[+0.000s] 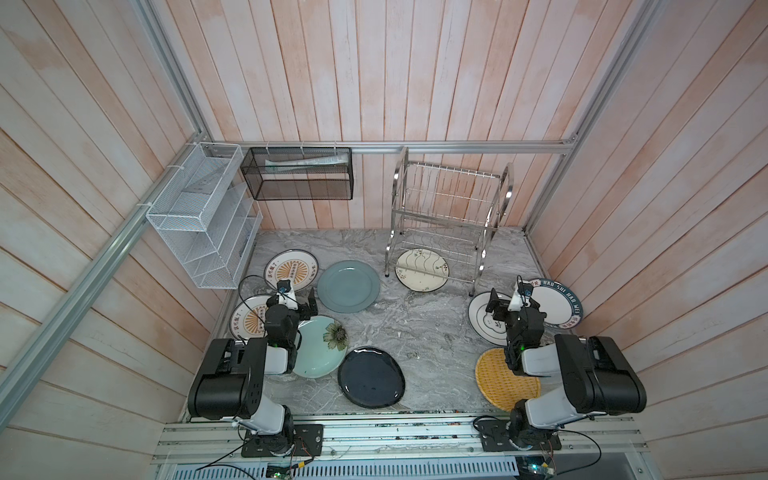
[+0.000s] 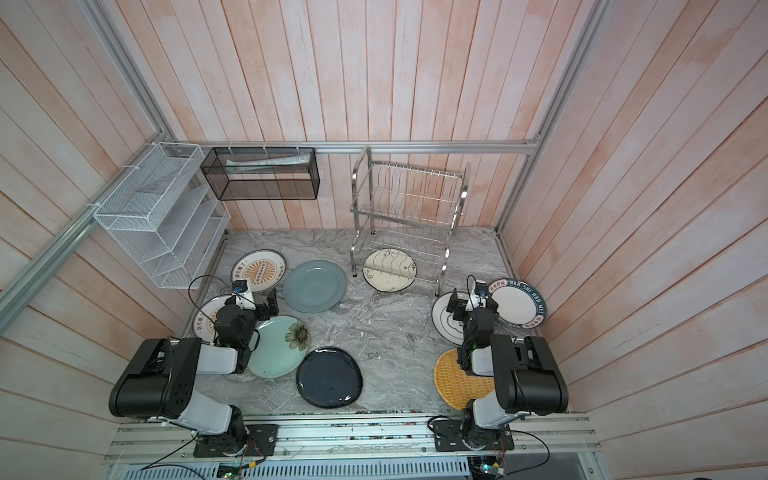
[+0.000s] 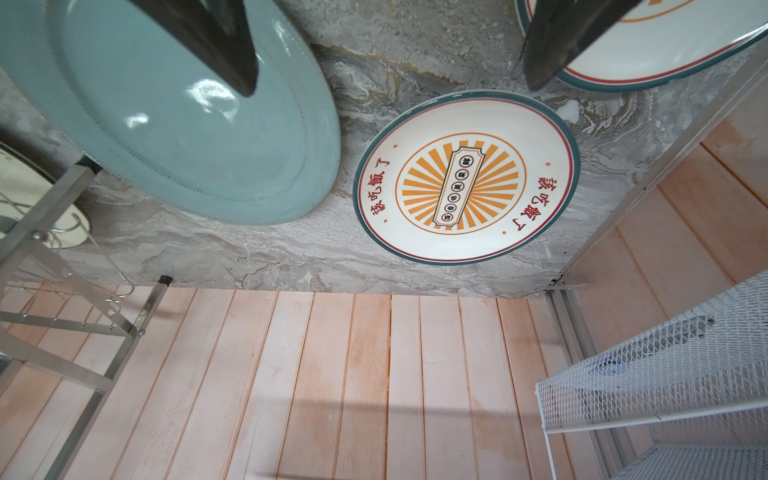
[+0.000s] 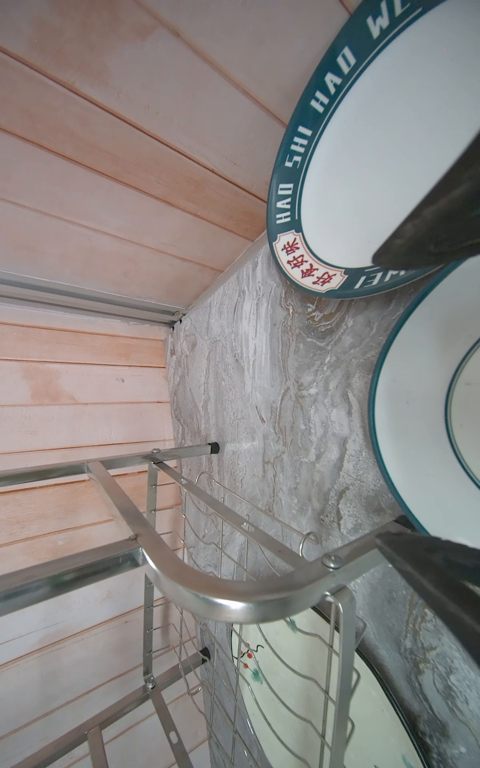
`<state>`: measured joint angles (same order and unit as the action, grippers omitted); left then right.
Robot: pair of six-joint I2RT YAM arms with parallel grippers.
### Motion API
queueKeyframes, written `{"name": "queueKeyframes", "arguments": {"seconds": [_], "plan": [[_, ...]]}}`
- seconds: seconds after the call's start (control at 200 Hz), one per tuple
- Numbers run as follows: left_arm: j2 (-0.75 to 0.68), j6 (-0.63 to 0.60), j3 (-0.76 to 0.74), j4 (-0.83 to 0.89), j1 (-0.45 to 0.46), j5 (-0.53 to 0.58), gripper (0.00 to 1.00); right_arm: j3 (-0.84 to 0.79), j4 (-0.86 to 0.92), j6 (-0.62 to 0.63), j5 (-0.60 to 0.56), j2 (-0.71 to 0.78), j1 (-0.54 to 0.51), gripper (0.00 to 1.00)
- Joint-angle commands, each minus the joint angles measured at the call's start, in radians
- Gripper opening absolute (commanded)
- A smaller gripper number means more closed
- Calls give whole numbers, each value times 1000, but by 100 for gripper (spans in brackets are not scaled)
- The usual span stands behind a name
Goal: Load the plates into the dish rack
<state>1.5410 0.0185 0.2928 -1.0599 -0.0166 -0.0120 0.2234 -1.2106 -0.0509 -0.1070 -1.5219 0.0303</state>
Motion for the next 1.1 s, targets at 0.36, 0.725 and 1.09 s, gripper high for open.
{"name": "queueKeyframes", "arguments": {"seconds": [0.36, 0.725, 1.09], "plan": [[-9, -9, 14, 5, 0, -9, 100, 15, 3, 9, -12, 7, -6, 98], [-11, 1, 14, 6, -21, -42, 100, 14, 3, 9, -12, 6, -6, 98], [-284, -50, -68, 82, 97, 159, 100, -4, 206, -32, -125, 264, -39, 98]]}}
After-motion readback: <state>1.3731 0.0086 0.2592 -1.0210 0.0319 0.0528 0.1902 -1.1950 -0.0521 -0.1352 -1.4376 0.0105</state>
